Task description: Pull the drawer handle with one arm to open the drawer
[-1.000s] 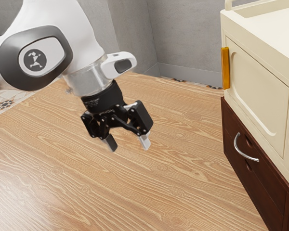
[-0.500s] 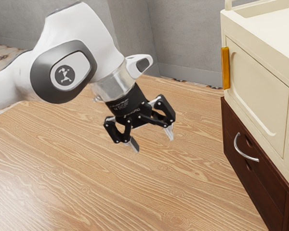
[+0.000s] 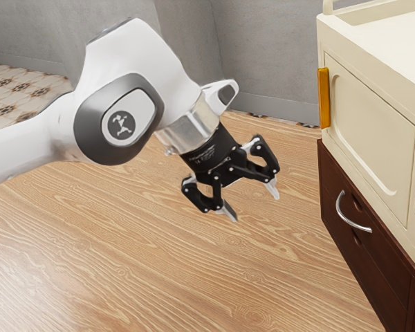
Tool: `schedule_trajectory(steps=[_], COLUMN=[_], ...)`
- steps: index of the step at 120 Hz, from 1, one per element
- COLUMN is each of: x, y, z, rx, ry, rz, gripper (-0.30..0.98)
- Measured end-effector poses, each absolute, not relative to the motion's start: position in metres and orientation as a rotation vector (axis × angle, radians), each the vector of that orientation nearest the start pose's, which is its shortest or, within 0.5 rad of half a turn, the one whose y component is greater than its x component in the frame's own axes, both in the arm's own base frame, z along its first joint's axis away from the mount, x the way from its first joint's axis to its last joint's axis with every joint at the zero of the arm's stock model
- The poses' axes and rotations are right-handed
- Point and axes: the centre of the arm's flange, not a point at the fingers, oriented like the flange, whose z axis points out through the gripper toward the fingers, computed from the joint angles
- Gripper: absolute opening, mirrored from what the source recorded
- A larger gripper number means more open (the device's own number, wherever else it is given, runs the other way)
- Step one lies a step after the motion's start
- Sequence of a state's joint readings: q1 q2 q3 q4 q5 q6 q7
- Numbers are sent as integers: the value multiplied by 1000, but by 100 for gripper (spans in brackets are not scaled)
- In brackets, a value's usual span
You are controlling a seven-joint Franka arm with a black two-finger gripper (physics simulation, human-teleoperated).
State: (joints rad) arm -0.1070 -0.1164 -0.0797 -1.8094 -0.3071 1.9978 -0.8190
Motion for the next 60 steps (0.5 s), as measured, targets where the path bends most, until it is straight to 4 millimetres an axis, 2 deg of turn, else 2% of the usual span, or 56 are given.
schedule_trajectory(steps=[26,60], x=[544,562], y=[-149,-156], z=[604,595], rx=[-3348,-3372], ry=[-1271,-1305], rz=[-258,-390], gripper=[49,47])
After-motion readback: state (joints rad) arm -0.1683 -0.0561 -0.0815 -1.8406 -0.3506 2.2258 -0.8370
